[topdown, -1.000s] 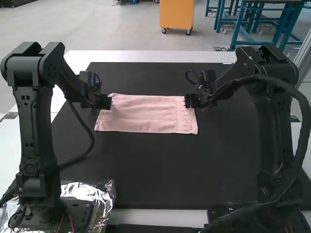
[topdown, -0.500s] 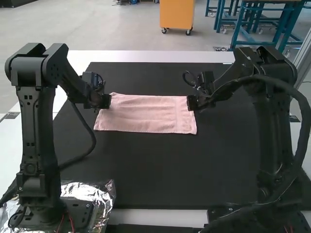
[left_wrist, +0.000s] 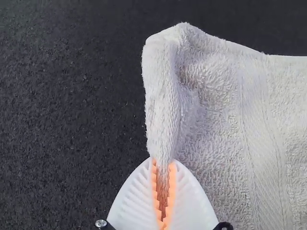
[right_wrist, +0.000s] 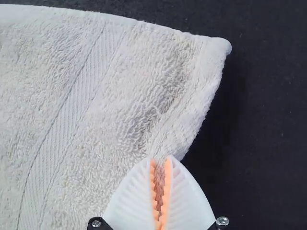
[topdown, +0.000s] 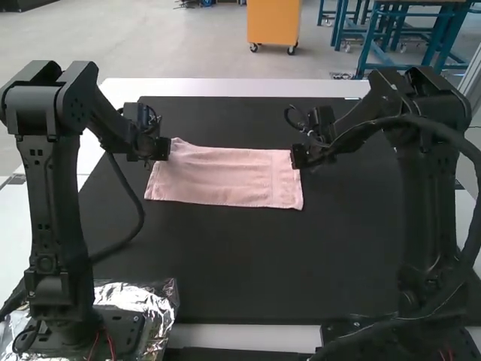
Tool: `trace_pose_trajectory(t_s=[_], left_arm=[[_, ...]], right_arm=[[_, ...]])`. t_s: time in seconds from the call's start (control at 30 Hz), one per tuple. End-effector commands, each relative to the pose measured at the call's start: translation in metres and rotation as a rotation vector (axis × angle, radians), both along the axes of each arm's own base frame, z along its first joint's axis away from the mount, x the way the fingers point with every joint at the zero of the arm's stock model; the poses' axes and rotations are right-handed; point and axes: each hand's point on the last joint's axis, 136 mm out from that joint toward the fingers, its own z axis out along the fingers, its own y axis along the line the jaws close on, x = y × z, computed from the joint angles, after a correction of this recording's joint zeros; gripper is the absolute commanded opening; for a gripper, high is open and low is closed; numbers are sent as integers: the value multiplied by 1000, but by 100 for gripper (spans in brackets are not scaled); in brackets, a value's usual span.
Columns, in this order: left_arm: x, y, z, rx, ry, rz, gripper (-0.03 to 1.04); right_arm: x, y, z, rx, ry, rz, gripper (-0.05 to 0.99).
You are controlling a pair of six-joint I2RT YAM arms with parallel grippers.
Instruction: Fold the towel.
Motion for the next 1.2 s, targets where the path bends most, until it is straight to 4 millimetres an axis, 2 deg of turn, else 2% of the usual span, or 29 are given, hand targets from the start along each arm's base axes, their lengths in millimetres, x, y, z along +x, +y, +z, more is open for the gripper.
trace_pose_trajectory(t_s=[0.0,0.33,0.7,0.87,1.17], left_arm=[[-4,2,25,-17,-48,-12,3],[-35,1,30,-13,-46,-17,3],[-70,0,41,-11,-50,-16,3],[-85,0,43,-21,-41,-7,3],[-112,-1,32,-42,-1,14,3]], right_arm=[[3,-6,33,31,-52,3,-2],[-11,-23,62,70,-76,-14,-2],[-47,-26,73,89,-67,4,-2],[-65,-27,71,105,-41,-3,-2],[-104,-31,39,114,80,-11,-2]])
